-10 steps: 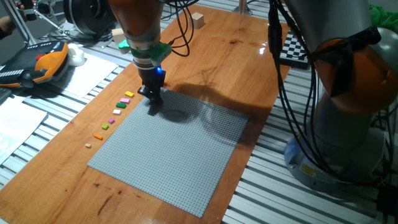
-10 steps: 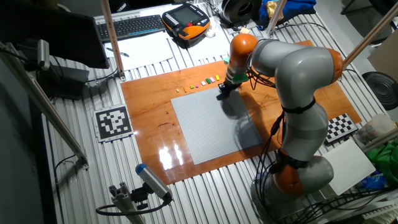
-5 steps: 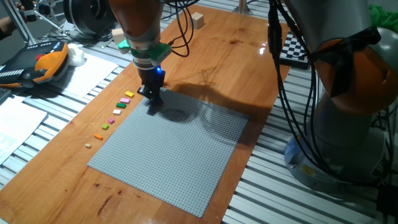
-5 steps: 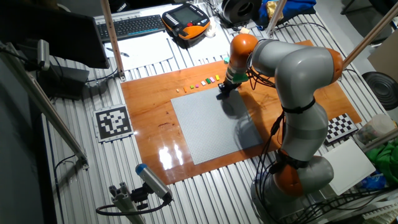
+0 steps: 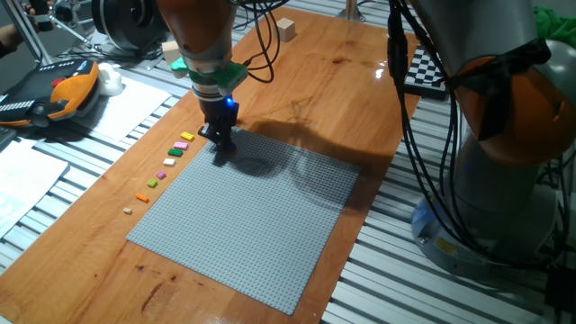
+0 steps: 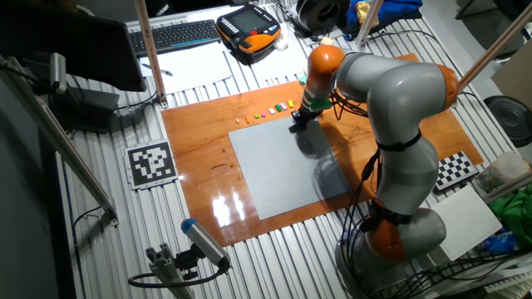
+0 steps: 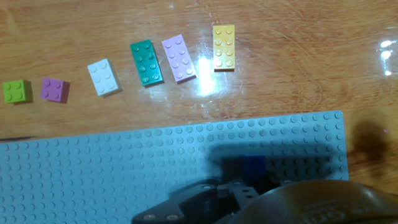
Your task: Stack small Lego blocks randomly, one at a time
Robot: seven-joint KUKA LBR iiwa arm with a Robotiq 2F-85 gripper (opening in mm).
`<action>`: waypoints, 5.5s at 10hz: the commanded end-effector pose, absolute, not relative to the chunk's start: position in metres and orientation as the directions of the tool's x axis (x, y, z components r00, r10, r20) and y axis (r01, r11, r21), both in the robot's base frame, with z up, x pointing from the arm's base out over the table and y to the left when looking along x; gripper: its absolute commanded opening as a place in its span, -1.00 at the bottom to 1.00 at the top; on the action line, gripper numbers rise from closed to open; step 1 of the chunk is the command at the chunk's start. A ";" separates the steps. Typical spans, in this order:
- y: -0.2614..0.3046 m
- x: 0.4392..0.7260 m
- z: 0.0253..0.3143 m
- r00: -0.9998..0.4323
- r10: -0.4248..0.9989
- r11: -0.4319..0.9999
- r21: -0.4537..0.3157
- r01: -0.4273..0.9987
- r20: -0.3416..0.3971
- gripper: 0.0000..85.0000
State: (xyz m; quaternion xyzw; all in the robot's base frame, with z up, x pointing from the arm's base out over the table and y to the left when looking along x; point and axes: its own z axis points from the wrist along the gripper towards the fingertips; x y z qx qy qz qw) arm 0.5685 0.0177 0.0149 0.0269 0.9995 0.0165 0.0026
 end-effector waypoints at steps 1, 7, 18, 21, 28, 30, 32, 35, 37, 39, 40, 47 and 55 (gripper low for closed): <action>0.020 0.567 0.016 -0.999 0.052 0.998 0.031 0.052 -0.002 -1.00; 0.021 0.566 0.022 -0.998 0.062 0.998 0.029 0.062 0.006 -0.60; 0.022 0.567 0.036 -0.996 0.089 0.996 0.029 0.090 0.019 -0.20; 0.023 0.567 0.036 -0.996 0.092 0.995 0.027 0.093 0.019 -0.20; 0.023 0.567 0.037 -0.996 0.087 0.996 0.019 0.087 0.009 -0.20; 0.020 0.567 0.036 -0.997 0.076 0.997 0.011 0.076 0.002 -0.20; 0.019 0.568 0.036 -0.997 0.073 0.997 0.014 0.073 0.002 -0.20; 0.021 0.567 0.037 -0.997 0.074 0.997 0.017 0.074 0.002 -0.20; 0.021 0.567 0.037 -0.998 0.070 0.997 0.021 0.070 0.006 -0.60; 0.021 0.567 0.037 -0.998 0.065 0.998 0.026 0.065 0.007 -0.60; 0.021 0.567 0.037 -0.998 0.061 0.998 0.027 0.061 0.007 -1.00; 0.024 0.561 0.043 -0.998 0.052 0.999 0.011 0.052 -0.026 -1.00; 0.024 0.563 0.041 -0.999 0.042 0.999 -0.005 0.042 -0.024 -1.00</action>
